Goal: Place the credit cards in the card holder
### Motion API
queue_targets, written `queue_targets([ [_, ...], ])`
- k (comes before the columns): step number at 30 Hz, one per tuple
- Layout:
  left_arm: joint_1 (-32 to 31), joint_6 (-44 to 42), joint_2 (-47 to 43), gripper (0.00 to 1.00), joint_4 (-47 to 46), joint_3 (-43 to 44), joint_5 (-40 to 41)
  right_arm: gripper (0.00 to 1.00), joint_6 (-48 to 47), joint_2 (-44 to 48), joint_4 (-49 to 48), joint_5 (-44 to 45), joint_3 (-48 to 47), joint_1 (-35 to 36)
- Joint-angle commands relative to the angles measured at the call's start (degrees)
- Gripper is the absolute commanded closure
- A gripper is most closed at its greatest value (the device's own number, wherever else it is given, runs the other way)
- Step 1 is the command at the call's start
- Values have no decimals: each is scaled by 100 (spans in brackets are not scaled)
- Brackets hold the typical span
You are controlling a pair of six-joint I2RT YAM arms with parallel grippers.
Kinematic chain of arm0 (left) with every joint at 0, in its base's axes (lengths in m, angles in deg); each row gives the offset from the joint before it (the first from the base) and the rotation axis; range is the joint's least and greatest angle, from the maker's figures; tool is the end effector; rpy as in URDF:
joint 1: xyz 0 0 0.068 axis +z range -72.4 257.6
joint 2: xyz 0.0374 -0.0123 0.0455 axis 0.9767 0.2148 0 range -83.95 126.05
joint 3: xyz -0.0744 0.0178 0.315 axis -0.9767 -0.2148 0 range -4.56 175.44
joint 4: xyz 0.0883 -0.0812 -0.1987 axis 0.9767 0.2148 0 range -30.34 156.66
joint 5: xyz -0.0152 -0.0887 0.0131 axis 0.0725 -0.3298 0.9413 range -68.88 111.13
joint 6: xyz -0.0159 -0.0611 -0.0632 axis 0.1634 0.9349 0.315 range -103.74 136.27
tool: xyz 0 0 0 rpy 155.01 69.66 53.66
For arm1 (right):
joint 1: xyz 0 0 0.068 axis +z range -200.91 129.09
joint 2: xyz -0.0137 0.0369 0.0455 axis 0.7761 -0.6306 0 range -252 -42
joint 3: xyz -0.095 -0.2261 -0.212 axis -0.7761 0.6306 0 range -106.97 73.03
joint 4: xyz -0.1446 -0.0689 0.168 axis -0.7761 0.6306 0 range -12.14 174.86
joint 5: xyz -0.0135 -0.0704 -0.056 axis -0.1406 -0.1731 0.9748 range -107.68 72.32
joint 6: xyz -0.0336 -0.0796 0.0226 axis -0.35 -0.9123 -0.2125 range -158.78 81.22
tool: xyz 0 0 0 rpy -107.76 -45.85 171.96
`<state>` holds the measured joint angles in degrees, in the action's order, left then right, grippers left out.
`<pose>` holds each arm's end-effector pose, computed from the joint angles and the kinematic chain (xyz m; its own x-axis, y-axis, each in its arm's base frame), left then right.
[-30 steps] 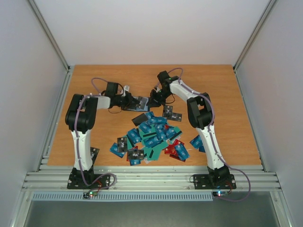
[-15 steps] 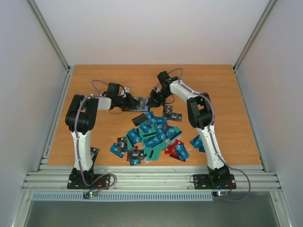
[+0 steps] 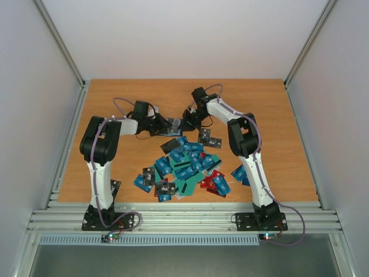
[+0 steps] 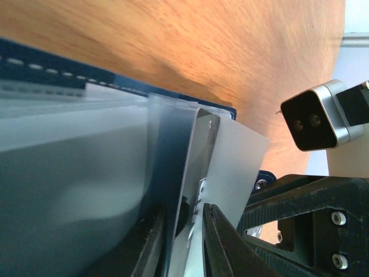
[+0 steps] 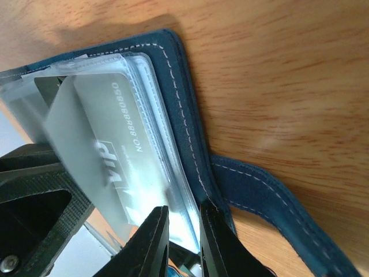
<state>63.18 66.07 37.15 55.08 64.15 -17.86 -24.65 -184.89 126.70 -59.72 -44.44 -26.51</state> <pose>0.4260 -0.1613 0.1515 -0.9236 -0.3756 -0.0773 -0.1592 0.5590 -0.8137 0.4581 0.2662 0.1391 -0.9653 -0.2387 -0.1057 -0.2439 0.6803 0.6912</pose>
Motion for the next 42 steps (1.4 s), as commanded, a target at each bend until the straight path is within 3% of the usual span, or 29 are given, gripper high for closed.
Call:
queue_targets([
  [1,-242,23,45,77,431,-181,259,83,61,-174,56,108,221,195],
  [9,-339,-304,-261,72,1146,-130,447,83,46,-84,65,138,294,195],
  [23,-613,-1605,-379,46,3324,815,1363,82,54,108,52,179,422,192],
  [28,-642,-1792,-493,32,3745,1038,1566,82,25,196,25,174,456,190],
  [33,-642,-1965,-533,25,4128,1242,1543,79,-33,338,-94,96,514,192],
  [38,-642,-2198,-609,3,4500,1381,1639,76,-59,455,-246,36,576,196],
  [42,-635,-2401,-654,1,4761,1522,1664,73,-86,574,-264,78,576,183],
])
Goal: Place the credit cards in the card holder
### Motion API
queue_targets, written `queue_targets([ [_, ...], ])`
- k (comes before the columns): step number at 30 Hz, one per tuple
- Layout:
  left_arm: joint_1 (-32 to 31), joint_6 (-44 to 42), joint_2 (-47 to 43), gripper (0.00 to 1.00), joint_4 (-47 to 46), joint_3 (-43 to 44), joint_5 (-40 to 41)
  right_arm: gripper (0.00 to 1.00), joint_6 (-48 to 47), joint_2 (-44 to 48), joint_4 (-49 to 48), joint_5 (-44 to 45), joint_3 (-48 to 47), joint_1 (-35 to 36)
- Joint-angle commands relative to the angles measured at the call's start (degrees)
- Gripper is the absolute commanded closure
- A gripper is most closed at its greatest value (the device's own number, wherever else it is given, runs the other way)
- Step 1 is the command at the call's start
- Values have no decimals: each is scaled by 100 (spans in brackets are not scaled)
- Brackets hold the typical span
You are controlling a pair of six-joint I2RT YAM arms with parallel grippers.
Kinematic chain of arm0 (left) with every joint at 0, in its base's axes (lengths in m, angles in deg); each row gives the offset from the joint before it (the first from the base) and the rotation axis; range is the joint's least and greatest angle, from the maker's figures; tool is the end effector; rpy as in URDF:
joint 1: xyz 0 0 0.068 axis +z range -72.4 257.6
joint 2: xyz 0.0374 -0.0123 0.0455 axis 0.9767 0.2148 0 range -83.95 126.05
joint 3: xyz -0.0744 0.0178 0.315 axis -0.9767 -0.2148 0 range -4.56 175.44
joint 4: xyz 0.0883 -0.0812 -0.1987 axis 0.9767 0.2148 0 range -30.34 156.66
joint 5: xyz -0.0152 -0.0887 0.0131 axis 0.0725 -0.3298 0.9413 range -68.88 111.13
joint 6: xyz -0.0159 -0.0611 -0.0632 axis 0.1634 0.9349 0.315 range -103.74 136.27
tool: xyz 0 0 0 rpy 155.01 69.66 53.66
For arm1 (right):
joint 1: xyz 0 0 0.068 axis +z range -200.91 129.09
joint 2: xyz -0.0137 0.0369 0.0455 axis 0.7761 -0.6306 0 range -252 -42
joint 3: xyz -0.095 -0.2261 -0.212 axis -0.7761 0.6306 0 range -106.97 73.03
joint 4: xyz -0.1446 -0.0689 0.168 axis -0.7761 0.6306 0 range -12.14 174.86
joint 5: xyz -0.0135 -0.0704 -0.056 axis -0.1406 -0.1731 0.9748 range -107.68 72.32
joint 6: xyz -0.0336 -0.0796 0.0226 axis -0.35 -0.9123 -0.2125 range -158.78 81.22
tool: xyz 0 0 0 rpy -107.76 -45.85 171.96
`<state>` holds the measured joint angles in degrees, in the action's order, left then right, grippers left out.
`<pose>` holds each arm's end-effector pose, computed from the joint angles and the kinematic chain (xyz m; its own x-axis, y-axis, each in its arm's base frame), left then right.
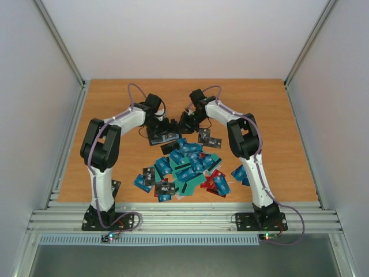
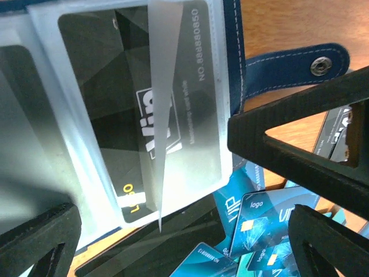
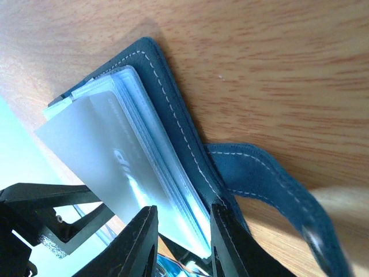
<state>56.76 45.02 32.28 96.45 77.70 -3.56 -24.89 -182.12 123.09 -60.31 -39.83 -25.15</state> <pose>0.3796 -0.1801 0.1899 -0.9910 -0.0905 -0.0991 -0.0284 0.8632 -0.5041 0.4450 0.2745 0.1458 -0.9546 -0.2645 -0.1370 -0.2823 0.6569 0.6992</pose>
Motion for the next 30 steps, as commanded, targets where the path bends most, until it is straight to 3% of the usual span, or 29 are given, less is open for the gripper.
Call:
queue_targets([
  [1,14,-376,-207,1,686,194,281,72,-74,326,87,155,111,46],
  [6,157,-679,-497,7,761,257,382,67,-144,397,-75,-93,37,50],
  [8,226,-815,-536,14,681,253,282,65,-182,401,-121,-181,15,52],
  [17,451,-1072,-248,67,352,263,-50,64,-333,221,-22,-351,-281,54],
  [24,467,-1108,192,96,240,510,-244,64,-400,80,121,-415,-522,34],
  [30,475,-1191,460,100,233,607,-232,64,-480,-62,238,-505,-657,26],
])
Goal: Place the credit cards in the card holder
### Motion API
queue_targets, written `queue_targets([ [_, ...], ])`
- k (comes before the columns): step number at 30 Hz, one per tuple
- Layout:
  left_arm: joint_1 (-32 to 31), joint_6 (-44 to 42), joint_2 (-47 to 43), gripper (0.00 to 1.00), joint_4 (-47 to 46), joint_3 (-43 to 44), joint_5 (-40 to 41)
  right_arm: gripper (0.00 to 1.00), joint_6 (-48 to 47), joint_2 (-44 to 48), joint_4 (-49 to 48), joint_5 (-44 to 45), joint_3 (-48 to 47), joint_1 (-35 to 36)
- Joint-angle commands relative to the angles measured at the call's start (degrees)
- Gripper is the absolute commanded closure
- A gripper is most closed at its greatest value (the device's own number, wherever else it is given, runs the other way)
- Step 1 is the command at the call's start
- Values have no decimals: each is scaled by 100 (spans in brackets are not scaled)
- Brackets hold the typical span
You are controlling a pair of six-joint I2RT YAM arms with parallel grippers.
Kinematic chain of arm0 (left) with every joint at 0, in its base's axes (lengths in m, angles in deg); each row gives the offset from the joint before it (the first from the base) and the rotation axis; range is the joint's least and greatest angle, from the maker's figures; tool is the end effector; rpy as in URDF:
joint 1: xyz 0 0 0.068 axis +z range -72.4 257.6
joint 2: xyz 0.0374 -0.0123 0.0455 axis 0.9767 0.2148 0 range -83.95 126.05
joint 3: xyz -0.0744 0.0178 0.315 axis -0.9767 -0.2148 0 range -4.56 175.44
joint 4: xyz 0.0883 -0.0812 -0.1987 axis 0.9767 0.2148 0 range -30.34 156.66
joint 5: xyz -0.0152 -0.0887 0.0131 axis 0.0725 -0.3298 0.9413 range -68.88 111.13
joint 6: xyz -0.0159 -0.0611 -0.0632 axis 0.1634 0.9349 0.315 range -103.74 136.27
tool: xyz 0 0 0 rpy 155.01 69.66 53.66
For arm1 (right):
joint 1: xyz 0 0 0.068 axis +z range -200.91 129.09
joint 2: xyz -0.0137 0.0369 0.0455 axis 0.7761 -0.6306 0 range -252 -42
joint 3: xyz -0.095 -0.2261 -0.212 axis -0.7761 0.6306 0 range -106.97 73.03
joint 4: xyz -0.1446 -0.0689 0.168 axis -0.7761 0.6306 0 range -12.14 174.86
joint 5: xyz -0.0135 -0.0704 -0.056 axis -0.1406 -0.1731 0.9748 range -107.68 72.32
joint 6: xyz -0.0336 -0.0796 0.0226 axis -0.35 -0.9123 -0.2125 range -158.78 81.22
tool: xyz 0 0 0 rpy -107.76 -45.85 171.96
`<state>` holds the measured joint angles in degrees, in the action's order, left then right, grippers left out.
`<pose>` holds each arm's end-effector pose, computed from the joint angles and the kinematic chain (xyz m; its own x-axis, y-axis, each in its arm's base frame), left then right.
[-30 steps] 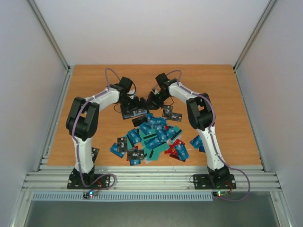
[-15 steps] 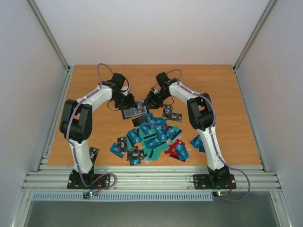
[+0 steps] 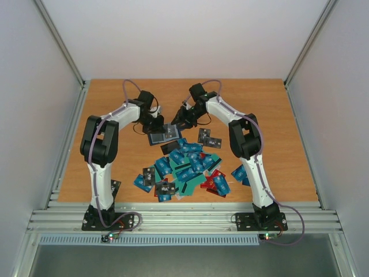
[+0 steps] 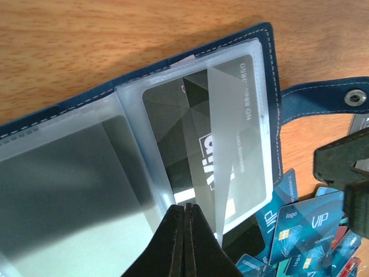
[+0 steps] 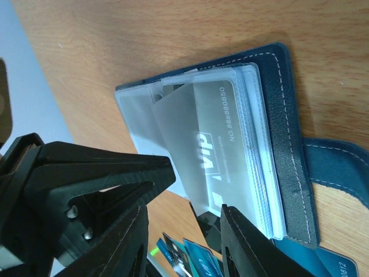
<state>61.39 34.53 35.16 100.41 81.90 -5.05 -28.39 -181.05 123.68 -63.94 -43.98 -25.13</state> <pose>0.4010 -0.1531 0.1862 -0.9903 -0.0050 -0.1387 0.0643 0.8689 -0.4909 0.4506 0.2814 0.1771 -0.9189 -0.3052 -0.2500 -0.3864 0.5686 0.7262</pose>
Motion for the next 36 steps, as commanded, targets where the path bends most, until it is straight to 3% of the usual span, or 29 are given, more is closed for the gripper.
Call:
queue_targets([
  [1,4,-159,207,100,-184,187,-102,64,-145,-194,200,-154,-263,24],
  [22,7,-248,725,100,-157,221,-98,65,-226,-457,247,-470,-441,22],
  [36,12,-305,780,100,-102,245,-105,63,-714,-315,702,-4,-503,-38],
])
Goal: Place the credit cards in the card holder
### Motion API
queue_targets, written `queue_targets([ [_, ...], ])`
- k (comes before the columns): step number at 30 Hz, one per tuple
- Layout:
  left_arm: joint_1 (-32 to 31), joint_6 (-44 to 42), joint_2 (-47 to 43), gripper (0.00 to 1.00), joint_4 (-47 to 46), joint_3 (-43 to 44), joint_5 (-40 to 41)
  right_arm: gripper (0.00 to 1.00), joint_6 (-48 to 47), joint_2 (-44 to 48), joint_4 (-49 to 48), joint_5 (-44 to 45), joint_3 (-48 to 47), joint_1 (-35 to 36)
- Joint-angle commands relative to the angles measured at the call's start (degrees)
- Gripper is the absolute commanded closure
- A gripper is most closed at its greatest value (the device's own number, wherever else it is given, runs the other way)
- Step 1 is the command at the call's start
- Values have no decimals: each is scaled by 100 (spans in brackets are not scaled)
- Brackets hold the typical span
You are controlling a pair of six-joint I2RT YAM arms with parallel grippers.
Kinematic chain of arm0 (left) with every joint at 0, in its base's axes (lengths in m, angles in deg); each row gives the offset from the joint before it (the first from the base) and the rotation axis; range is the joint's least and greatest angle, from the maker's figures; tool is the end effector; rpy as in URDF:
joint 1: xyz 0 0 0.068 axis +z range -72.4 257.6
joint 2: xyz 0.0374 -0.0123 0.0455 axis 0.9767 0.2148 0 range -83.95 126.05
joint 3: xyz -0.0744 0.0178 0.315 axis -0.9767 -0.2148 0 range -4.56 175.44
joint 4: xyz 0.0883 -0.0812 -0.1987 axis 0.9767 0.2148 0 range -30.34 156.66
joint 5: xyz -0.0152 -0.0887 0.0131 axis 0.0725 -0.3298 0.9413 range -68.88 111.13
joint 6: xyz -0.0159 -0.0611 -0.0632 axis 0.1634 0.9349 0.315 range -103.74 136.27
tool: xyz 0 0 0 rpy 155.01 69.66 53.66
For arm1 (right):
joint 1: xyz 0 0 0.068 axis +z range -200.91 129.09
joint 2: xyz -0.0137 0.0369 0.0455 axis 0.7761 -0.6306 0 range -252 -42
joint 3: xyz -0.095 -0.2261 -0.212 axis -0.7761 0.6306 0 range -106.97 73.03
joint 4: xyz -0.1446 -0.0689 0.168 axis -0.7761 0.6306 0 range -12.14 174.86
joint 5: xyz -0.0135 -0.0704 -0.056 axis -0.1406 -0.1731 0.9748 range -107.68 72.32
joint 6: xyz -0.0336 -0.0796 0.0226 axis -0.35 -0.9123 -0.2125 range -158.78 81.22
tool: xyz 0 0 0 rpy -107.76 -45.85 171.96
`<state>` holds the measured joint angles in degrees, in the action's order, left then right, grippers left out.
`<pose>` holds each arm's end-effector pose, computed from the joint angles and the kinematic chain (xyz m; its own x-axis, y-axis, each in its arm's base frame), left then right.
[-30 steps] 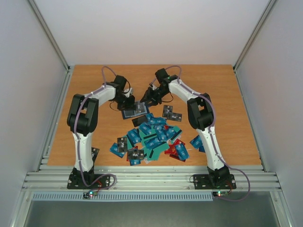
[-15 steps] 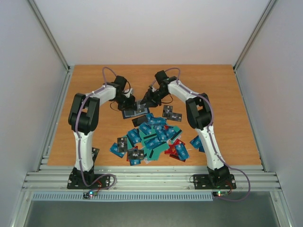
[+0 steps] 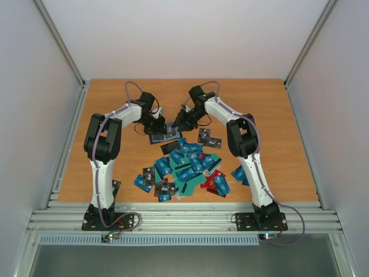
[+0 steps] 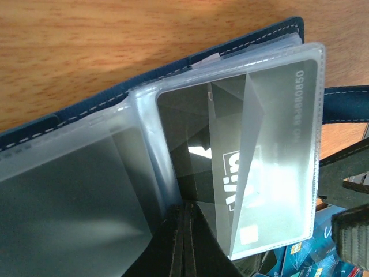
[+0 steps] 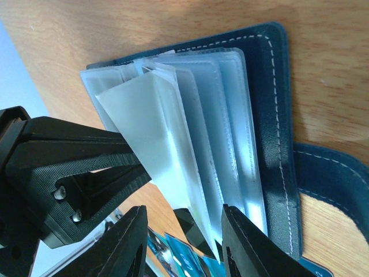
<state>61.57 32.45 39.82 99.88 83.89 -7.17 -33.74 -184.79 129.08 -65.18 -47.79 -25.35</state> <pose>0.4134 -0.1580 0.1628 -0.9933 0.0300 -0.1117 0.0833 0.8559 -0.5103 0.4525 0.2813 0.1586 -0.9028 -0.3659 -0.2260 -0.4060 0.5519 0.7284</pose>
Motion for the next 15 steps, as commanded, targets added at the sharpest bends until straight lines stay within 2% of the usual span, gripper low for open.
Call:
queue_targets([
  [1,-6,-98,315,100,-50,52,101,63,-186,58,160,105,-127,-18],
  [15,-8,-89,341,100,-45,124,52,63,-43,-90,-55,-282,-156,58],
])
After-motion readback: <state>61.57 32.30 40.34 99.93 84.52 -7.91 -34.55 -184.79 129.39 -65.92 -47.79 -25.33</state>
